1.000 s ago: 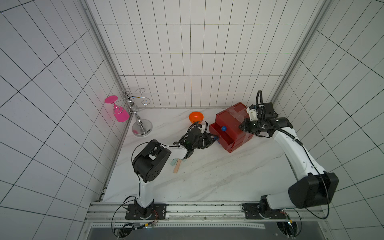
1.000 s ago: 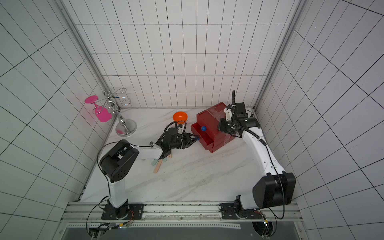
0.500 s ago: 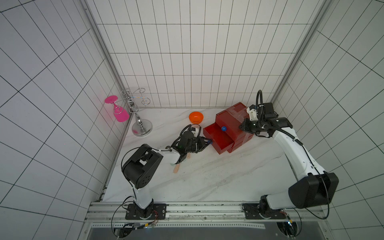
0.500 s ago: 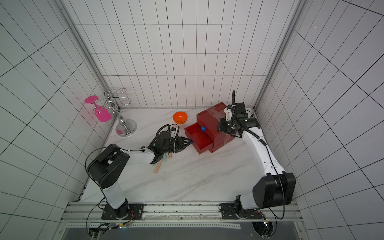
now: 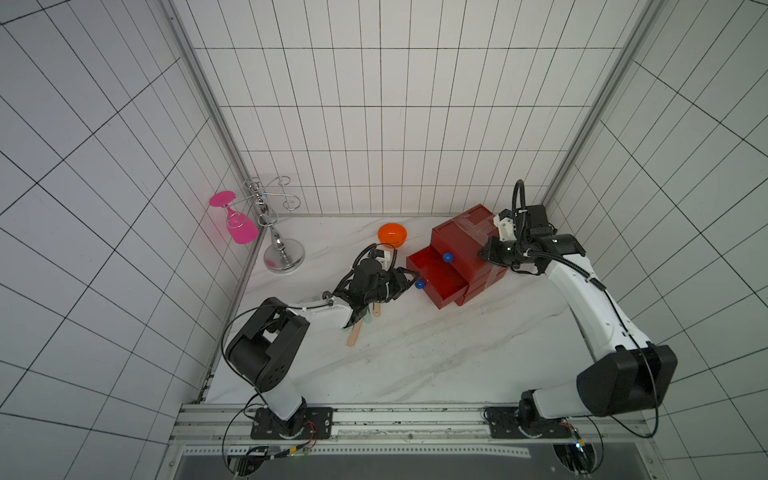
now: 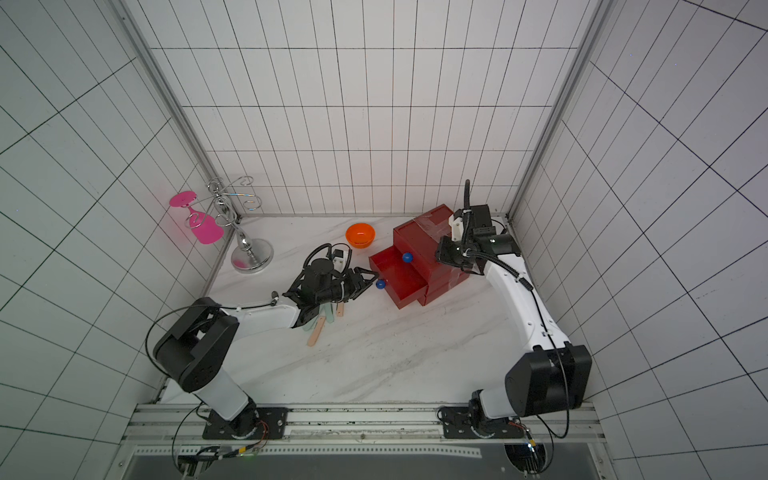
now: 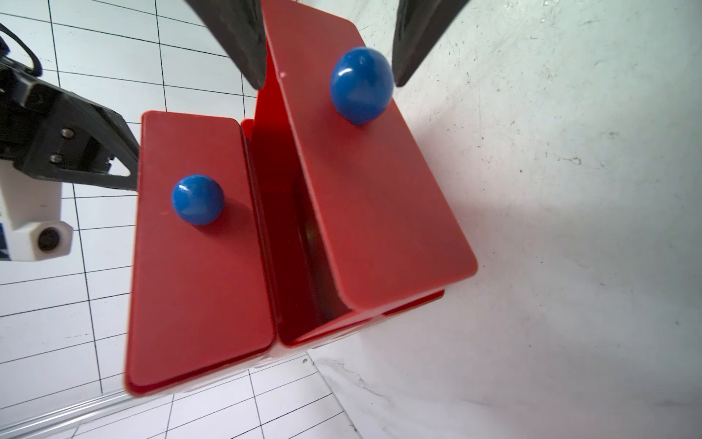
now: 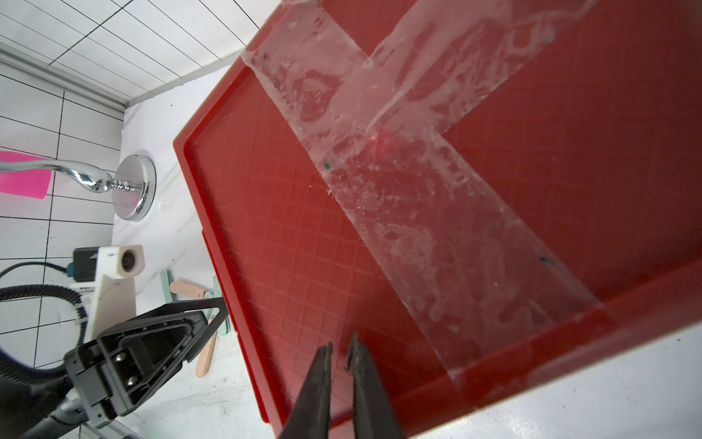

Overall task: Place the fruit knives into the drawer by color
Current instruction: Open the drawer in the storage box, then pick up the fruit knife from the center of the board.

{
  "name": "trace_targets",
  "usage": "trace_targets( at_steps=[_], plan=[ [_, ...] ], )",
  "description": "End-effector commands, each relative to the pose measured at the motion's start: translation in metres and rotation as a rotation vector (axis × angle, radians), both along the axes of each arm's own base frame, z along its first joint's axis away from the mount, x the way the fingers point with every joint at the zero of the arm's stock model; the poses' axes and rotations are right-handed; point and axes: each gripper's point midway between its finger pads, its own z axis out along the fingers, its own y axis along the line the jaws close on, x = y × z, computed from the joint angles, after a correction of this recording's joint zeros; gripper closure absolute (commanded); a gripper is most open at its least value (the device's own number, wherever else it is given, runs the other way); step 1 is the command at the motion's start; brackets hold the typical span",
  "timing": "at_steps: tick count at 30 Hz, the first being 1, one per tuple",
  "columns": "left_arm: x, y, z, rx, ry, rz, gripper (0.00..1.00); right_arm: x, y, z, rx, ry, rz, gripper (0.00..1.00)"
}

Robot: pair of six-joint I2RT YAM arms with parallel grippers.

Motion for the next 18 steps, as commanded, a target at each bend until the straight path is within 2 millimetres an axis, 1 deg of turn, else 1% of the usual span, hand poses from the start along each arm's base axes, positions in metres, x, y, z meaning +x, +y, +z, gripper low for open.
trace_targets(
  at_steps=[1,6,8,10,11,14,17,18],
  plan=[
    [-0.004,0.010,0.018,0.049,-0.044,0.013,0.44,-0.058,-0.022,-0.071,-0.117,0.378,-0.039,0.85],
    [-0.020,0.032,0.037,0.168,-0.077,0.020,0.43,-0.052,-0.024,-0.064,-0.131,0.354,-0.037,0.85],
    [-0.028,0.046,0.043,0.235,-0.089,0.029,0.43,-0.050,-0.024,-0.062,-0.132,0.350,-0.034,0.84],
    [-0.035,0.063,0.045,0.306,-0.089,0.047,0.42,-0.048,-0.023,-0.061,-0.131,0.346,-0.032,0.85],
    [-0.039,0.073,0.044,0.342,-0.084,0.061,0.42,-0.048,-0.023,-0.061,-0.132,0.346,-0.030,0.85],
    [-0.051,0.108,0.032,0.450,-0.027,0.107,0.42,-0.047,-0.022,-0.060,-0.128,0.340,-0.026,0.84],
    [-0.058,0.144,0.021,0.564,0.017,0.167,0.42,-0.045,-0.022,-0.059,-0.129,0.335,-0.022,0.85],
    [-0.060,0.153,0.018,0.594,0.025,0.179,0.41,-0.045,-0.022,-0.059,-0.129,0.335,-0.020,0.85]
  ],
)
